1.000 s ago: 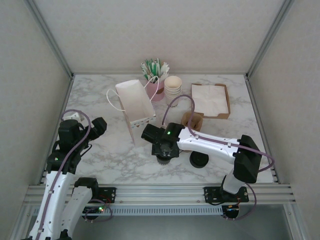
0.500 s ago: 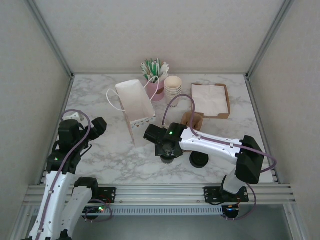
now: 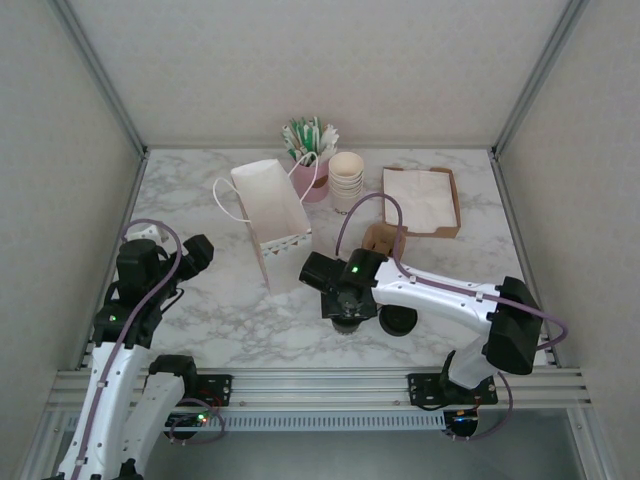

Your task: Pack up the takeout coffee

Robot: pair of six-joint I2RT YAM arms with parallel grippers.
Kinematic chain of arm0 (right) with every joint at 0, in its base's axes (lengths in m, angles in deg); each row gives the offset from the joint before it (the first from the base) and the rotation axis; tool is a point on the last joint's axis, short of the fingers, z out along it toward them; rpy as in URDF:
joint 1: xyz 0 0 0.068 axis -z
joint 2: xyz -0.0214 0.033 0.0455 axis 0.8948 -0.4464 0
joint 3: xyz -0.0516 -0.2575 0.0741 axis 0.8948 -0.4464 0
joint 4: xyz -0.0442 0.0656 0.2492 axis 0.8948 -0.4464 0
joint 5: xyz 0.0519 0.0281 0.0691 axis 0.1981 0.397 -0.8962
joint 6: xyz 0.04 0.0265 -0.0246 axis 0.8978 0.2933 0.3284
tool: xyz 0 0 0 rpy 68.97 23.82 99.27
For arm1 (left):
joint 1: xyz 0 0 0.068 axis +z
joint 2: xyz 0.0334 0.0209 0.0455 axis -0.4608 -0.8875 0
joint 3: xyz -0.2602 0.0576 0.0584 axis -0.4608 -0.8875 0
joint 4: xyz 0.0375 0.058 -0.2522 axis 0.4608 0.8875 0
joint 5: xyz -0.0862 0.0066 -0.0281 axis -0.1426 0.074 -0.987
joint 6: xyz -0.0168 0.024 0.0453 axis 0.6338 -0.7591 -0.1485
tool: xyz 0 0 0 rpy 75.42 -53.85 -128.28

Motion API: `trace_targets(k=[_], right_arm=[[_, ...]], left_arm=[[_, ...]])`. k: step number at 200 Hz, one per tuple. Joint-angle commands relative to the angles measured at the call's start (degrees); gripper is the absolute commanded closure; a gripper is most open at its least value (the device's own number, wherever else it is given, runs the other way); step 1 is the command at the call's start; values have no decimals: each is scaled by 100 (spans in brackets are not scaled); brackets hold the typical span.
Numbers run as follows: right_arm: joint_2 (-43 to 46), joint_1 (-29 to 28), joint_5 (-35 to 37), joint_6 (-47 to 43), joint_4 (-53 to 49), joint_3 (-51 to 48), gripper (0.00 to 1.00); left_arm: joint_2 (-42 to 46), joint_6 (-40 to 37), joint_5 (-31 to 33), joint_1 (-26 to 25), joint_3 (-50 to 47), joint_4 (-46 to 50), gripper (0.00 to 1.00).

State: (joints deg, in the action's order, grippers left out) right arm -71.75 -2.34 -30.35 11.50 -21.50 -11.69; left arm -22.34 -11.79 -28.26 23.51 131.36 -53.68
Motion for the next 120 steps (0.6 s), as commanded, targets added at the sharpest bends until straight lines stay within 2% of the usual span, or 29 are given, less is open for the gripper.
trace_targets(k=[1,54,120], right_arm=[[132,-117,-123,17,-489,-129,31],[201,-163,-175,90,-336,-306,30],[358,-198,-94,101,-404,-162,18]], left_arm=[[-39,-48,70,-26,99,107,11],[-75,-48,54,-29,102,124,11],[-96,-48,51,-29,99,120,11]])
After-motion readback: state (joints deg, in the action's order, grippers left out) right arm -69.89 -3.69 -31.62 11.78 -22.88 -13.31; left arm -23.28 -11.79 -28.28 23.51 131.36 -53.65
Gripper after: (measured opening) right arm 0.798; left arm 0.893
